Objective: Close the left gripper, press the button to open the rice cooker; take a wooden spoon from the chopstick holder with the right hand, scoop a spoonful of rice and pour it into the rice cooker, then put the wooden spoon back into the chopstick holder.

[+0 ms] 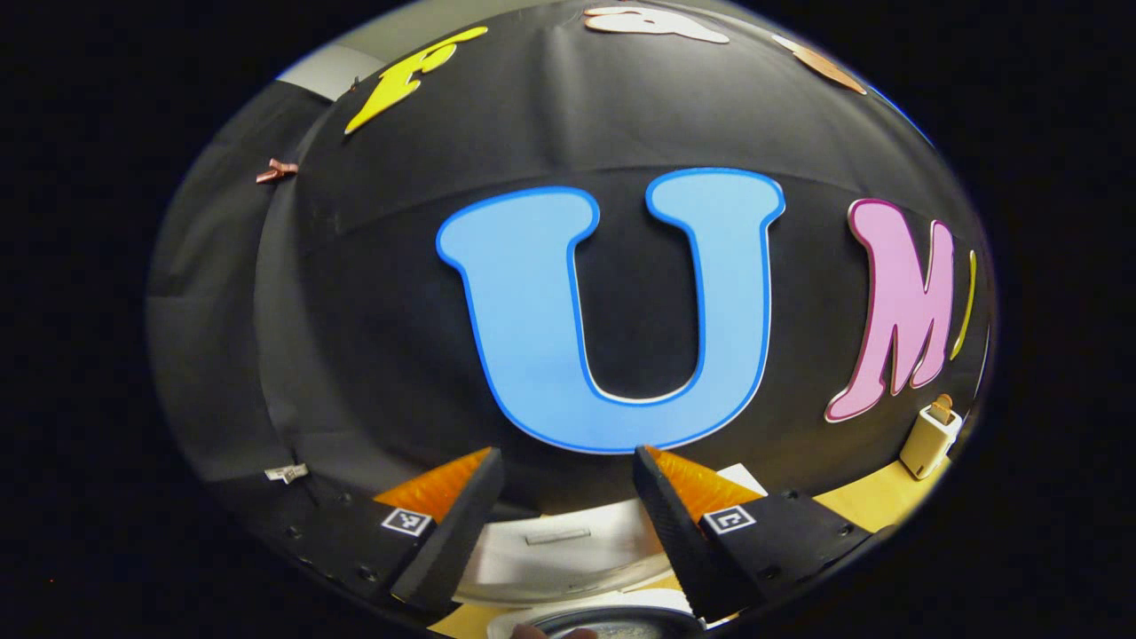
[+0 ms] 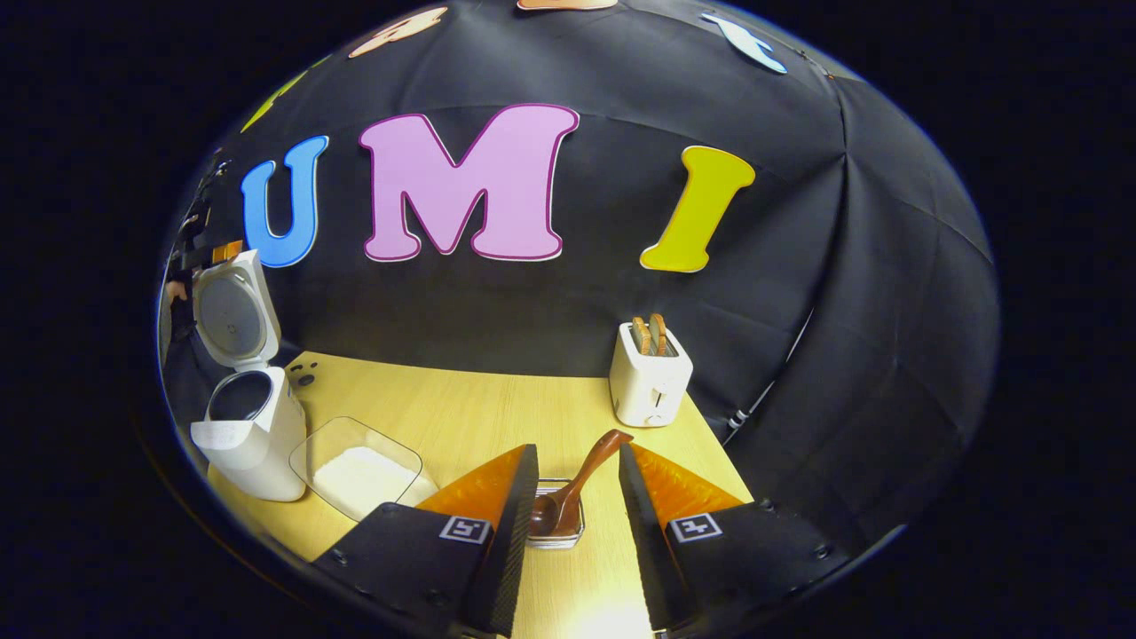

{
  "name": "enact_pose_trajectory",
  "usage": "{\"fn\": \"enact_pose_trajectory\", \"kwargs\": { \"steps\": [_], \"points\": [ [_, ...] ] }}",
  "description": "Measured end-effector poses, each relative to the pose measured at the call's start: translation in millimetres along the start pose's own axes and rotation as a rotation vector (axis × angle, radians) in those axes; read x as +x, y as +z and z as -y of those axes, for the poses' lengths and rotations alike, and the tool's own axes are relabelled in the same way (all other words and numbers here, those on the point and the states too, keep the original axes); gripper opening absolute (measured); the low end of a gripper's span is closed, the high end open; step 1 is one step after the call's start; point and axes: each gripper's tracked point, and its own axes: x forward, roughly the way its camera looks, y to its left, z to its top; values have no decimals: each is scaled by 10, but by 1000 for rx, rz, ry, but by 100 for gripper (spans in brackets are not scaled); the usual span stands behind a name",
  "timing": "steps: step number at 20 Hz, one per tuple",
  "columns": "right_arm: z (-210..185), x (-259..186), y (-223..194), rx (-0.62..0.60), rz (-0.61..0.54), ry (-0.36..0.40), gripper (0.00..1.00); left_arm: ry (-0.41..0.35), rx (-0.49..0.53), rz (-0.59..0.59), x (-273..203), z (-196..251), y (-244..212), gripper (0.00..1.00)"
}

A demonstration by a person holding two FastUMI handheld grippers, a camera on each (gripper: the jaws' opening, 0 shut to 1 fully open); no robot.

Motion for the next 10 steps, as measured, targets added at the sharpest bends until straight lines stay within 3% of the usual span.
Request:
{"fn": "enact_pose_trajectory", "kwargs": {
  "steps": [5, 10],
  "points": [
    [20, 55, 88, 26, 14, 4, 58, -8, -38, -35, -236, 86, -110, 98],
    [-61, 103, 142, 43, 29, 84, 58, -12, -51, -76, -709, 234, -330, 99]
  ]
}}
